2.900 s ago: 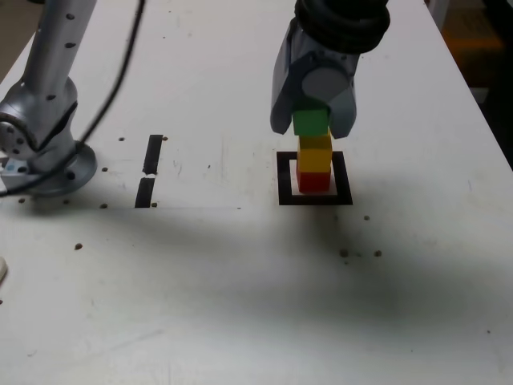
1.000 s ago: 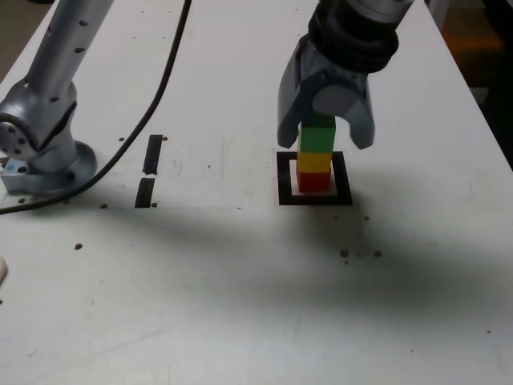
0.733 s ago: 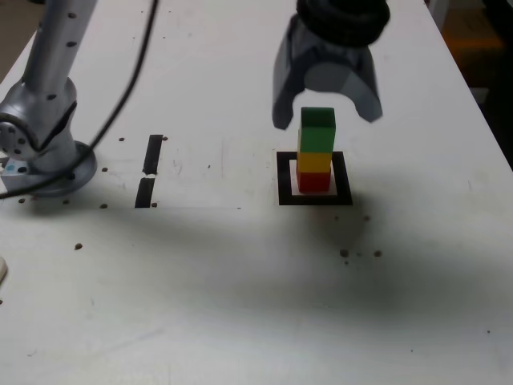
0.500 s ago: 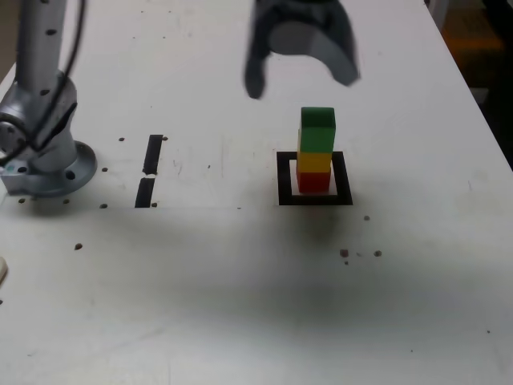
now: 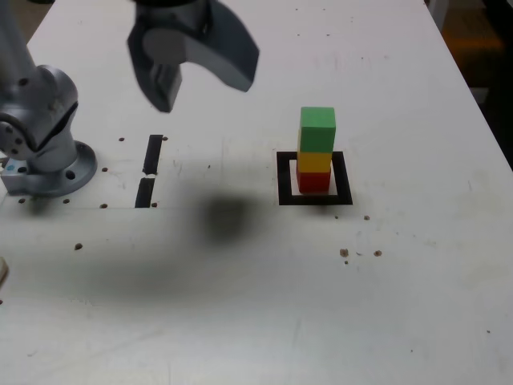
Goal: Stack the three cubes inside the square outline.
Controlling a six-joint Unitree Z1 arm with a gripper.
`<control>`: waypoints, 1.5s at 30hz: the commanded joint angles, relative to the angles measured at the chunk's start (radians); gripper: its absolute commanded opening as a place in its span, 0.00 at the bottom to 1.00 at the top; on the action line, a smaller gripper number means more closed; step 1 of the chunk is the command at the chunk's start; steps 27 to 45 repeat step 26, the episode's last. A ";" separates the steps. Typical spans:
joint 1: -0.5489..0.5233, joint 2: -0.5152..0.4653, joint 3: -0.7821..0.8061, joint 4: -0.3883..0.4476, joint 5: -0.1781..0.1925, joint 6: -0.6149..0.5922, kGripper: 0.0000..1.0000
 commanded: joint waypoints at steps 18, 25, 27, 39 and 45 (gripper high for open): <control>-0.025 0.003 0.525 -0.287 0.012 0.084 1.00; -0.025 0.006 0.475 -0.201 0.029 0.041 1.00; -0.025 0.008 0.475 -0.201 0.030 0.024 1.00; -0.025 0.008 0.475 -0.201 0.030 0.024 1.00; -0.025 0.008 0.475 -0.201 0.030 0.024 1.00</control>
